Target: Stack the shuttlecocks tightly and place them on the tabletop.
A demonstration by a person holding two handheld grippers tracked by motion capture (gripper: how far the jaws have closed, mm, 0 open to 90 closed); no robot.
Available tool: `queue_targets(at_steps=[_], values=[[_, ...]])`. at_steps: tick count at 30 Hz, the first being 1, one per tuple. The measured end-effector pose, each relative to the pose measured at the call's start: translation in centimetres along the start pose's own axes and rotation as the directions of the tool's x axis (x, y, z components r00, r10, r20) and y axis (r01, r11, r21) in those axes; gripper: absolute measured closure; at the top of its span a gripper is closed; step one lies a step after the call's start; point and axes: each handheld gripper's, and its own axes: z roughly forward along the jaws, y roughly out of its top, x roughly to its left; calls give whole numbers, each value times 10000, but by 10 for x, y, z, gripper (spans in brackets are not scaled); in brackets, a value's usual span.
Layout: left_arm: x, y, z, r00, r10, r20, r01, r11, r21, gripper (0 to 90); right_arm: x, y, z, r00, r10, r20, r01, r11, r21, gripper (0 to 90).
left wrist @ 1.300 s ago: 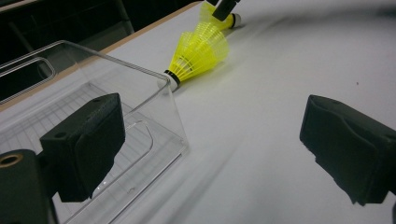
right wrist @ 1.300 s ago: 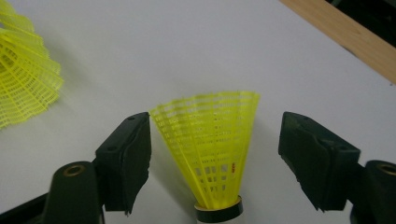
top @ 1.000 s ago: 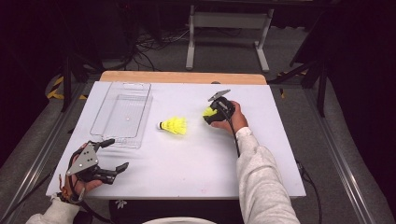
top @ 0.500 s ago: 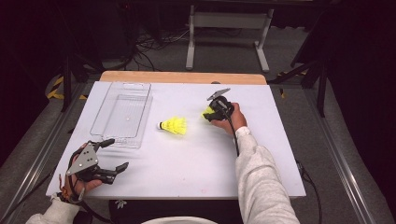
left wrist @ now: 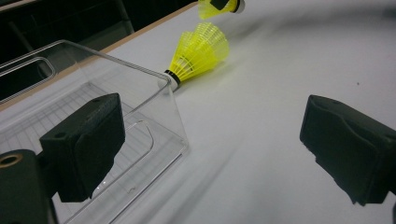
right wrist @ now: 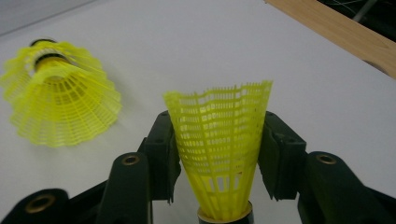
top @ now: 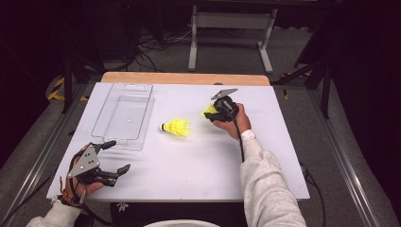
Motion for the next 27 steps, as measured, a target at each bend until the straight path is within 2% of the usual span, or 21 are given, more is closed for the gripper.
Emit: queue_targets(at_steps=[7, 12, 15, 21, 27], values=[[0, 0, -1, 10000, 16, -15, -16, 10000, 11, 76, 23, -4, -15, 9997, 72, -253, -80, 9995, -302, 533], [-1, 1, 1, 10000, 57, -32, -57, 10000, -26, 76, 30, -9, -17, 9989, 313, -347, -320, 9993, -217, 533], [-1, 1, 1, 10000, 43, -9, -43, 10000, -2, 76, 36, -14, -15, 9975, 500, -498, -506, 9987, -95, 533], [-1, 1, 1, 10000, 40, -14, -40, 10000, -2, 75, 45, -19, -4, 9975, 366, -608, -354, 9991, 213, 536], [0, 1, 1, 10000, 31, 5, -31, 10000, 22, 75, 44, -25, 7, 9965, 577, -609, -540, 9968, 597, 510]])
